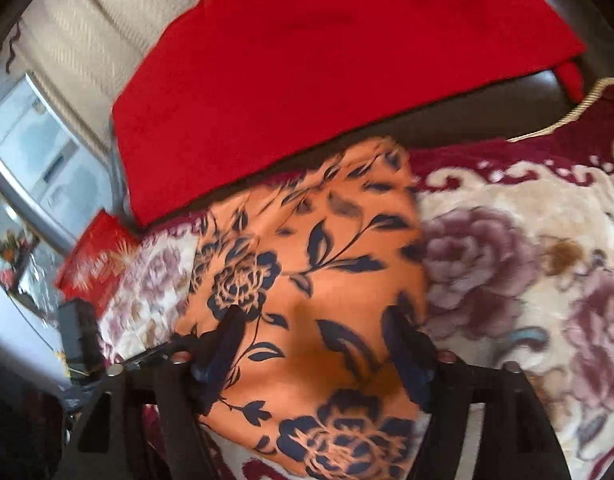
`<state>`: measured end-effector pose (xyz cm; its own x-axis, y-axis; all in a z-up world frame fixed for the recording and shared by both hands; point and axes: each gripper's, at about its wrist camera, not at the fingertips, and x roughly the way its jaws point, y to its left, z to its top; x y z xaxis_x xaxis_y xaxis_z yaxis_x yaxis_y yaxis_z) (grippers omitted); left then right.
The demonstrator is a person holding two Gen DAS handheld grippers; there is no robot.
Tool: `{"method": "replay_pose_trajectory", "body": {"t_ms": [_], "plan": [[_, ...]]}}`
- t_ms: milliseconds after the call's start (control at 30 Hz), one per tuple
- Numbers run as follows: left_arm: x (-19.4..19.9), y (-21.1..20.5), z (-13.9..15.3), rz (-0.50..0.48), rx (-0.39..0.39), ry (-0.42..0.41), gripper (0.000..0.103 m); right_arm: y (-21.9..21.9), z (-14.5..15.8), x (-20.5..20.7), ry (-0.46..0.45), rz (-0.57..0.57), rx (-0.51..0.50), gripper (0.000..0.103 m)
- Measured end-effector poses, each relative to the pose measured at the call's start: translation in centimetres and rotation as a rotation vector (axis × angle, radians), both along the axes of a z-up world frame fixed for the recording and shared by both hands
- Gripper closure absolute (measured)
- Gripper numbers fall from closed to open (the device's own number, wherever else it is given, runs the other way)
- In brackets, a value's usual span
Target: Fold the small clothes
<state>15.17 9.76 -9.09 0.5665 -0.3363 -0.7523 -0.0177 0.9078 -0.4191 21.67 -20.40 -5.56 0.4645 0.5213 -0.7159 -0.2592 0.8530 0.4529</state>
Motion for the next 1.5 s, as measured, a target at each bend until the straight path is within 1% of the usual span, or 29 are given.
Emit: {"method": "replay_pose_trajectory", "body": {"t_ms": [67, 100, 133, 200, 267, 333, 400, 467, 533, 567, 667, 767, 800, 833, 967, 1100, 1133, 1200, 1267, 1367, 1500], "plan": [[-0.3, -0.3, 0.6, -0.001, 0.020, -0.003, 0.040, 1.6, -1.4, 0.2, -0.005, 0.005, -0.106, 0.025], [-0.8, -0.7, 1.3, -0.001, 0.056, -0.012, 0.040, 2.1, -1.6, -0.1, -0.022, 0.011, -0.157, 0.025], [-1.2, -1.0, 1.8, -0.003, 0.085, -0.027, 0.041, 2.4, -1.0, -0.7, -0.045, 0.005, -0.191, 0.025], [-2.3, -1.5, 3.2, 0.002, 0.146, -0.061, 0.039, 2.3, 0.8, -2.0, -0.079, -0.010, -0.184, 0.025], [-3.6, -1.8, 4.7, 0.021, 0.171, -0.087, 0.036, 1.9, 3.1, -3.9, -0.143, -0.051, -0.215, 0.023], [-4.8, -2.0, 6.0, 0.040, 0.189, -0.118, 0.032, 1.3, 5.2, -6.4, -0.221, -0.097, -0.225, 0.014], [-6.3, -2.4, 7.4, 0.063, 0.224, -0.154, 0.026, 0.9, 6.4, -8.8, -0.266, -0.132, -0.221, 0.012], [-7.5, -2.7, 8.4, 0.079, 0.246, -0.178, 0.022, 1.2, 7.1, -11.1, -0.293, -0.139, -0.235, 0.012], [-8.5, -3.0, 9.2, 0.102, 0.259, -0.190, 0.019, 1.7, 7.5, -12.7, -0.291, -0.157, -0.256, 0.012], [-9.0, -3.2, 9.5, 0.108, 0.259, -0.195, 0.017, 1.6, 7.5, -13.6, -0.289, -0.162, -0.249, 0.012], [-10.5, -3.5, 10.4, 0.120, 0.272, -0.203, 0.016, 1.3, 7.2, -15.1, -0.282, -0.187, -0.252, 0.012], [-11.9, -3.9, 11.3, 0.133, 0.285, -0.228, 0.015, 1.5, 6.8, -16.1, -0.282, -0.195, -0.260, 0.012], [-12.3, -4.1, 11.6, 0.137, 0.287, -0.238, 0.014, 1.5, 7.0, -16.4, -0.283, -0.193, -0.264, 0.009], [-12.7, -4.2, 12.0, 0.140, 0.290, -0.251, 0.014, 1.5, 7.3, -16.7, -0.289, -0.197, -0.270, 0.003], [-14.1, -4.9, 13.5, 0.150, 0.318, -0.296, 0.010, 1.5, 8.8, -17.8, -0.340, -0.209, -0.275, 0.002], [-14.9, -5.3, 14.0, 0.165, 0.340, -0.328, 0.004, 1.8, 9.1, -18.0, -0.349, -0.199, -0.273, 0.001], [-15.0, -5.4, 14.0, 0.171, 0.352, -0.329, 0.004, 1.8, 9.0, -17.9, -0.344, -0.197, -0.280, 0.000], [-14.6, -5.4, 13.5, 0.170, 0.387, -0.299, 0.003, 2.0, 8.3, -17.6, -0.315, -0.190, -0.293, 0.001], [-14.4, -5.3, 13.1, 0.171, 0.405, -0.272, 0.003, 2.0, 8.0, -17.6, -0.303, -0.188, -0.302, 0.001], [-14.4, -5.0, 12.6, 0.205, 0.432, -0.255, 0.003, 2.2, 8.0, -17.7, -0.303, -0.181, -0.303, 0.000], [-14.0, -4.6, 11.9, 0.218, 0.461, -0.233, 0.003, 2.7, 6.5, -16.8, -0.252, -0.161, -0.335, 0.000]]}}
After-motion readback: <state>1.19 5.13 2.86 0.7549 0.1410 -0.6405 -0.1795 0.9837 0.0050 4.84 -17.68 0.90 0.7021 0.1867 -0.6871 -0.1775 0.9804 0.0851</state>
